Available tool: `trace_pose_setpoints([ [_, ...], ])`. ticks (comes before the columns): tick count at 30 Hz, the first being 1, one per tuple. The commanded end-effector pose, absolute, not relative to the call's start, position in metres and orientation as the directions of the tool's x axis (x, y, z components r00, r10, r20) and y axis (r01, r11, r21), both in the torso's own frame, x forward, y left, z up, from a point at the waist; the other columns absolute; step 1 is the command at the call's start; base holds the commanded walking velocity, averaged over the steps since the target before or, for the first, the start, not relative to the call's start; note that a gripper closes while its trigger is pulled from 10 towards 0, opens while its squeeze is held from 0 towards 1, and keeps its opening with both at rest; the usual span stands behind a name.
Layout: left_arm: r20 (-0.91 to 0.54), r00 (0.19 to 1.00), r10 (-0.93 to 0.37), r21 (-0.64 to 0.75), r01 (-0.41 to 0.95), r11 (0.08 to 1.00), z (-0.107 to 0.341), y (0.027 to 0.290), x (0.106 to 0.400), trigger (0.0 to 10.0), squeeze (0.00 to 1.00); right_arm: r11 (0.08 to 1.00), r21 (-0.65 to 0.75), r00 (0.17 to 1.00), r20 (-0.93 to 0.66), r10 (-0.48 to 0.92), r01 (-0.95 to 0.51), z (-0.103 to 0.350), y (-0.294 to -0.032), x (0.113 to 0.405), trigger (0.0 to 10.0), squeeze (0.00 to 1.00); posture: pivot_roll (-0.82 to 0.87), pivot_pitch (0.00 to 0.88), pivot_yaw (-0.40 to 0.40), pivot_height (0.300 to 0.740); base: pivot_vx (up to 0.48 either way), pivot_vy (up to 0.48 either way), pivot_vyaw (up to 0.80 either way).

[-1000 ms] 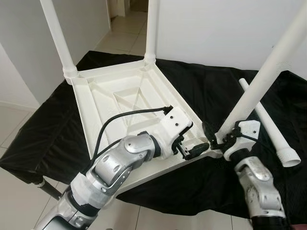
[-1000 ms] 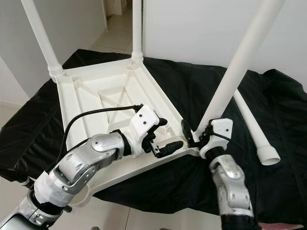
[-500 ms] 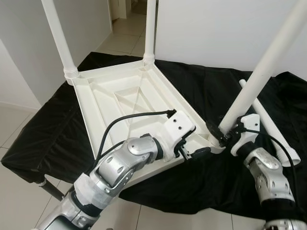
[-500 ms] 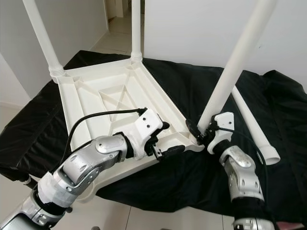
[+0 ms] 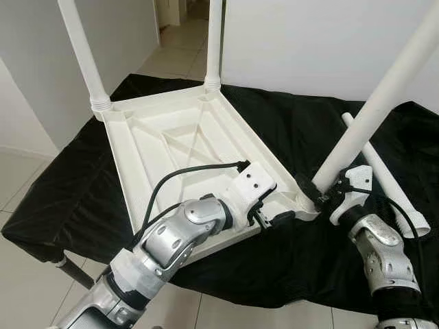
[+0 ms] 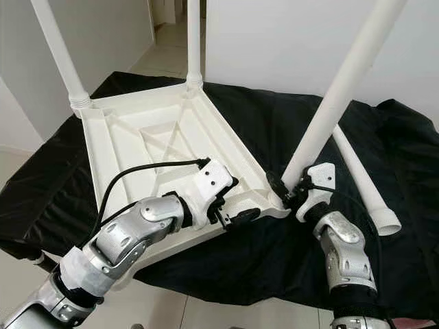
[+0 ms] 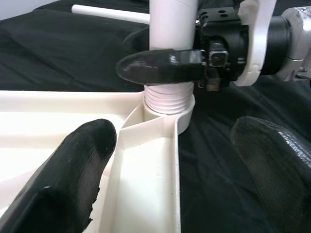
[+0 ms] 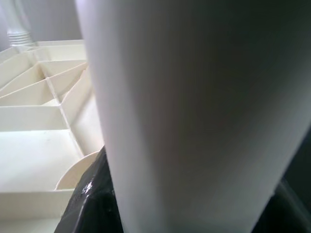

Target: Building children table

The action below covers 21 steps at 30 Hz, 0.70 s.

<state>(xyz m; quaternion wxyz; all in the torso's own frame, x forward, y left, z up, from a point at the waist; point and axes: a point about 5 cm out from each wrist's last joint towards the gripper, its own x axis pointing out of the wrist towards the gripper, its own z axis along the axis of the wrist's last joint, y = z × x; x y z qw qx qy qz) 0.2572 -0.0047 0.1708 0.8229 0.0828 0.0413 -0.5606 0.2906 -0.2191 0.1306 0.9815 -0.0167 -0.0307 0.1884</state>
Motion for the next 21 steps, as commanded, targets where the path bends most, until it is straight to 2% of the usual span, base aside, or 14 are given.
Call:
trace_pose_setpoints([
  [1, -0.173, 0.325, -0.93, 0.083, 0.945, 0.315, 0.167, -0.004, 0.256, 10.0, 0.0, 0.928, -0.027, 0.929, -0.003, 0.371, -0.371, 0.12, -0.212, 0.289, 10.0, 0.0, -0.09, 0.0, -0.026, 0.74, 0.0, 0.0, 0.0],
  [7, -0.174, 0.331, -0.927, 0.082, 0.943, 0.322, 0.166, -0.003, 0.256, 10.0, 0.0, 0.948, -0.005, 0.948, 0.004, 0.319, -0.319, 0.119, -0.204, 0.288, 10.0, 0.0, -0.09, 0.0, -0.038, 0.74, 0.0, 0.0, 0.0],
  [9, -0.172, 0.339, -0.925, 0.079, 0.941, 0.33, 0.164, -0.002, 0.256, 10.0, 0.0, 0.981, 0.026, 0.981, 0.004, 0.193, -0.193, 0.118, -0.195, 0.286, 10.0, 0.0, -0.08, 0.0, -0.047, 0.74, 0.0, 0.0, 0.0],
  [10, -0.172, 0.339, -0.925, 0.079, 0.941, 0.33, 0.164, -0.002, 0.256, 10.0, 0.0, 0.981, 0.026, 0.981, 0.004, 0.193, -0.193, 0.118, -0.195, 0.286, 10.0, 0.0, -0.08, 0.0, -0.047, 0.74, 0.0, 0.0, 0.0],
  [13, -0.171, 0.346, -0.923, 0.079, 0.938, 0.337, 0.163, -0.001, 0.257, 10.0, 0.0, 0.996, 0.081, 0.999, -0.017, 0.042, -0.041, 0.115, -0.193, 0.284, 10.0, 0.0, -0.07, 0.0, -0.048, 0.74, 0.0, 0.0, 0.0],
  [14, -0.171, 0.346, -0.923, 0.079, 0.938, 0.337, 0.163, -0.001, 0.257, 10.0, 0.0, 0.996, 0.081, 0.999, -0.017, 0.042, -0.041, 0.115, -0.193, 0.284, 10.0, 0.0, -0.07, 0.0, -0.048, 0.74, 0.0, 0.0, 0.0],
  [15, -0.171, 0.352, -0.92, 0.079, 0.936, 0.343, 0.163, 0.0, 0.257, 10.0, 0.0, 0.992, 0.118, 0.999, -0.032, -0.039, 0.042, 0.112, -0.191, 0.282, 10.0, 0.0, -0.08, 0.0, -0.046, 0.74, 0.0, 0.0, 0.0],
  [16, -0.171, 0.352, -0.92, 0.079, 0.936, 0.343, 0.163, 0.0, 0.257, 10.0, 0.0, 0.992, 0.118, 0.999, -0.032, -0.039, 0.042, 0.112, -0.191, 0.282, 10.0, 0.0, -0.08, 0.0, -0.046, 0.74, 0.0, 0.0, 0.0],
  [19, -0.169, 0.365, -0.915, 0.082, 0.931, 0.356, 0.164, 0.001, 0.261, 10.0, 0.0, 0.95, 0.164, 0.964, -0.074, -0.257, 0.266, 0.105, -0.185, 0.276, 10.0, 0.0, -0.07, 0.0, -0.048, 0.74, 0.0, 0.0, 0.0],
  [20, -0.169, 0.365, -0.915, 0.082, 0.931, 0.356, 0.164, 0.001, 0.261, 10.0, 0.0, 0.95, 0.164, 0.964, -0.074, -0.257, 0.266, 0.105, -0.185, 0.276, 10.0, 0.0, -0.07, 0.0, -0.048, 0.74, 0.0, 0.0, 0.0],
  [21, -0.166, 0.369, -0.914, 0.085, 0.929, 0.36, 0.165, 0.001, 0.261, 10.0, 0.0, 0.923, 0.154, 0.935, -0.087, -0.343, 0.352, 0.104, -0.181, 0.274, 10.0, 0.0, -0.07, 0.0, -0.05, 0.74, 0.0, 0.0, 0.0],
])
